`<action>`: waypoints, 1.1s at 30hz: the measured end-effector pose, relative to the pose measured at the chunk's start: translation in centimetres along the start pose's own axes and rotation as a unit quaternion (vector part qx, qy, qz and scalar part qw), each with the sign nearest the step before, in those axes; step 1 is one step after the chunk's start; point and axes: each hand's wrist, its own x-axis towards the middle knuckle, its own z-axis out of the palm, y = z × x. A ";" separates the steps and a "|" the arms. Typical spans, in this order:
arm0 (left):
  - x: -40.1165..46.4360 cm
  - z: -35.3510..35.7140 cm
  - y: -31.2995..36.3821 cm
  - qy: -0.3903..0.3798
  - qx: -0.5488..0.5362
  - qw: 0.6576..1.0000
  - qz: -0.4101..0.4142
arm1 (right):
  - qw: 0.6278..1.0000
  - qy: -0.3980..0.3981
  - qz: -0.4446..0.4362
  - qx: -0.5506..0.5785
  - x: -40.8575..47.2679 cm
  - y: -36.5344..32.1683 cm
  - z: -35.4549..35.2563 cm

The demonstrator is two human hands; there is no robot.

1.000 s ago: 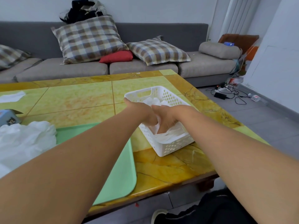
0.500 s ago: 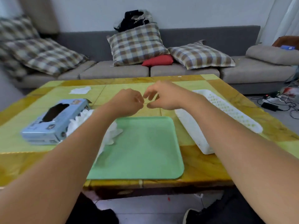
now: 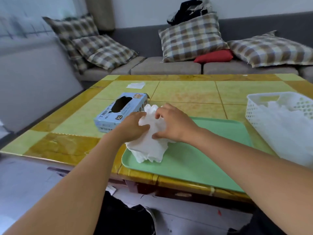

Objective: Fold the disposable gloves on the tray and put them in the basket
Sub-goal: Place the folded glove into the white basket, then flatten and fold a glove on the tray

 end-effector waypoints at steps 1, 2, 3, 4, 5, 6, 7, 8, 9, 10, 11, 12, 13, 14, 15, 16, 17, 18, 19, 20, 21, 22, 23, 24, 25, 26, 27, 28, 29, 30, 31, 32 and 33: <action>0.0 0.1 -0.1 -0.011 -0.004 1.000 -0.003 | 0.999 0.029 0.005 0.019 0.2 0.1 0.2; 0.1 0.3 -0.3 -0.015 -0.007 1.000 -0.007 | 0.999 0.031 0.003 0.031 0.2 0.0 0.5; 0.1 0.4 -0.1 -0.014 -0.005 1.000 -0.007 | 0.999 0.002 -0.003 0.032 -0.1 0.1 0.7; 0.2 0.6 -0.1 -0.013 0.000 1.000 -0.003 | 0.999 -0.037 -0.016 0.016 -0.5 0.2 1.1; 0.4 0.7 -0.2 -0.012 0.005 1.000 0.005 | 0.997 -0.068 -0.030 -0.007 -0.8 0.2 1.7; 0.7 0.8 -0.3 -0.012 -0.003 1.000 0.012 | 0.996 -0.077 -0.045 -0.016 -1.1 0.5 2.2; 0.9 0.8 -0.2 -0.011 -0.026 0.999 0.017 | 0.996 -0.073 -0.054 -0.004 -1.3 1.1 2.5; 0.9 0.8 -0.1 -0.011 -0.052 0.998 0.013 | 0.996 -0.067 -0.064 0.021 -1.3 1.6 2.5; 0.9 0.8 -0.1 -0.009 -0.066 0.998 0.007 | 0.994 -0.067 -0.072 0.039 -1.4 2.2 2.3; 0.9 0.7 0.0 -0.006 -0.066 0.998 0.007 | 0.993 -0.072 -0.082 0.050 -1.4 2.7 1.9; 0.9 0.8 0.0 -0.003 -0.062 0.998 0.012 | 0.991 -0.080 -0.090 0.053 -1.4 3.2 1.6; 0.9 0.9 0.0 -0.003 -0.060 0.998 0.018 | 0.990 -0.086 -0.097 0.053 -1.6 3.5 1.3; 1.0 1.0 0.0 0.000 -0.064 0.998 0.021 | 0.990 -0.086 -0.103 0.049 -1.8 3.7 1.0; 1.0 1.0 -0.1 0.005 -0.068 0.997 0.018 | 0.989 -0.083 -0.113 0.041 -2.0 3.8 0.8; 1.0 1.0 -0.1 0.008 -0.073 0.997 0.014 | 0.988 -0.078 -0.129 0.027 -2.2 3.8 0.7; 1.0 1.0 -0.1 0.010 -0.078 0.997 0.015 | 0.987 -0.068 -0.148 0.011 -2.3 3.9 0.6; 0.9 1.0 -0.2 0.011 -0.085 0.996 0.019 | 0.985 -0.053 -0.163 -0.003 -2.4 3.9 0.4; 1.0 1.0 -0.4 0.015 -0.096 0.995 0.019 | 0.986 -0.037 -0.165 -0.009 -2.5 3.8 0.1; 1.0 0.9 -0.3 0.017 -0.110 0.994 0.011 | 0.987 -0.019 -0.158 -0.010 -2.6 3.9 -0.3; 1.1 0.7 -0.3 0.015 -0.127 0.992 -0.005 | 0.989 -0.005 -0.146 -0.006 -2.8 3.9 -0.6; 1.1 0.5 -0.2 0.007 -0.139 0.990 -0.021 | 0.991 0.000 -0.132 0.001 -2.8 4.0 -0.8; 1.2 0.3 -0.3 -0.004 -0.145 0.989 -0.031 | 0.993 -0.008 -0.116 0.011 -3.0 4.2 -0.9; 1.2 0.1 -0.3 -0.019 -0.146 0.989 -0.030 | 0.995 -0.021 -0.097 0.029 -3.1 4.5 -0.9; 1.2 0.0 -0.5 -0.034 -0.148 0.988 -0.024 | 0.995 -0.038 -0.067 0.059 -3.1 4.9 -0.9; 1.1 -0.2 -0.6 -0.051 -0.150 0.987 -0.019 | 0.993 -0.051 -0.027 0.102 -3.2 5.5 -1.0; 1.0 -0.2 -0.7 -0.067 -0.145 0.987 -0.015 | 0.985 -0.061 0.020 0.162 -3.4 6.0 -1.0; 0.9 -0.2 -0.8 -0.079 -0.127 0.989 -0.010 | 0.967 -0.069 0.067 0.235 -3.5 6.5 -1.1; 0.8 -0.1 -0.9 -0.092 -0.093 0.991 0.002 | 0.941 -0.081 0.111 0.310 -3.6 6.9 -1.2; 0.6 0.0 -0.9 -0.105 -0.056 0.993 0.013 | 0.909 -0.097 0.146 0.379 -3.8 7.2 -1.4; 0.5 0.1 -0.8 -0.110 -0.033 0.993 0.019 | 0.878 -0.113 0.171 0.432 -3.9 7.5 -1.7; 0.4 0.2 -0.6 -0.110 -0.026 0.993 0.018 | 0.854 -0.135 0.186 0.467 -4.1 7.8 -2.2; 0.5 0.2 -0.5 -0.108 -0.030 0.994 0.012 | 0.832 -0.170 0.190 0.492 -4.3 8.2 -2.8; 0.5 0.2 -0.4 -0.104 -0.031 0.994 0.007 | 0.812 -0.217 0.188 0.508 -4.6 8.5 -3.4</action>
